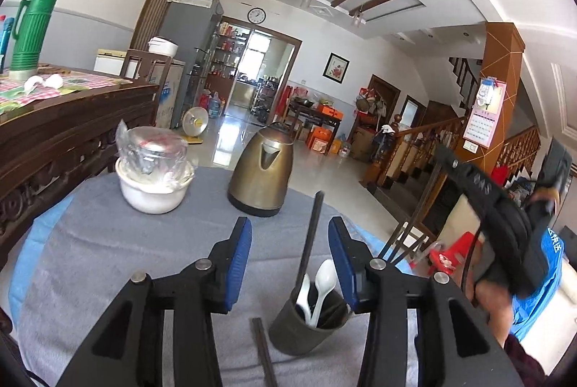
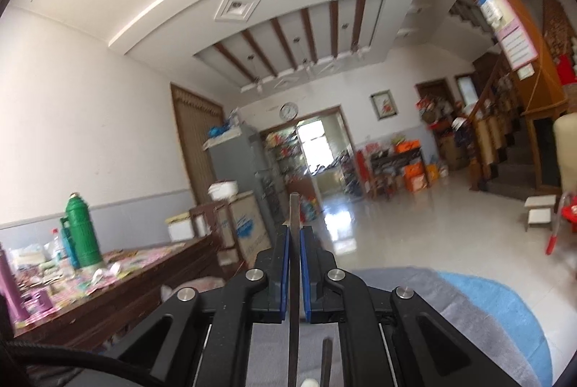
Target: Organize utensils
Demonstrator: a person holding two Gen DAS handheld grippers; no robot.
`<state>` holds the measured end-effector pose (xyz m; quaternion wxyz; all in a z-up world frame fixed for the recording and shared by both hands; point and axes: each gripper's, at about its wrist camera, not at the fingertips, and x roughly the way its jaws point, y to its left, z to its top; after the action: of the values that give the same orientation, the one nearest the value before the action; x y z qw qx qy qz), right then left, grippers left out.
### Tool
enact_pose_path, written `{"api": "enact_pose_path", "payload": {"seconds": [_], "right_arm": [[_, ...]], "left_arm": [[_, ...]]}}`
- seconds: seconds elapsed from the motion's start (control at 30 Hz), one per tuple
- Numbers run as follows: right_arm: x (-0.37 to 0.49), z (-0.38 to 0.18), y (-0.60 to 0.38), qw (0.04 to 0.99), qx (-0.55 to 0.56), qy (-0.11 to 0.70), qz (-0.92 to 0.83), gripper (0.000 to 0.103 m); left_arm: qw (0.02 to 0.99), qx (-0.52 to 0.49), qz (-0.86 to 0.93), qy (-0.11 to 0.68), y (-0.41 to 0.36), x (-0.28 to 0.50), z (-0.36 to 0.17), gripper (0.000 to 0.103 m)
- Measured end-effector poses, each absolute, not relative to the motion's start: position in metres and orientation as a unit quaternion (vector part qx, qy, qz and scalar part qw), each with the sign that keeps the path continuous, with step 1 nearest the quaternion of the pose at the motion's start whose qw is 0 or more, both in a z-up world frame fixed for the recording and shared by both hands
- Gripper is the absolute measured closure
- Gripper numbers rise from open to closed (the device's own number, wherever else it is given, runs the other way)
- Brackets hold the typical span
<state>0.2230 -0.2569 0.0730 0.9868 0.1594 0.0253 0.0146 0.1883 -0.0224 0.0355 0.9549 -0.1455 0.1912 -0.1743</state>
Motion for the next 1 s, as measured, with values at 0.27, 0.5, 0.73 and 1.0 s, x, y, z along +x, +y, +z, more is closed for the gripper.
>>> {"api": "enact_pose_path", "payload": {"seconds": [0.27, 0.5, 0.73, 1.0], "right_arm": [[0.231, 0.056, -0.224, 0.996, 0.091, 0.016, -0.013, 0.097], [0.223, 0.034, -0.222, 0.99, 0.097, 0.092, 0.045, 0.094], [0.158, 0.027, -0.264, 0.983, 0.162, 0.073, 0.055, 0.04], [0.113, -0.018, -0.292, 0.969, 0.185, 0.155, 0.051, 0.065]], "left_arm": [[0.947, -0.141, -0.166, 0.234, -0.021, 0.172, 0.003, 0.056], [0.937, -0.146, -0.155, 0.277, -0.011, 0.158, -0.022, 0.056], [0.935, -0.129, -0.143, 0.298, -0.006, 0.144, -0.038, 0.047], [0.912, -0.133, -0.141, 0.361, -0.009, 0.141, -0.07, 0.046]]}}
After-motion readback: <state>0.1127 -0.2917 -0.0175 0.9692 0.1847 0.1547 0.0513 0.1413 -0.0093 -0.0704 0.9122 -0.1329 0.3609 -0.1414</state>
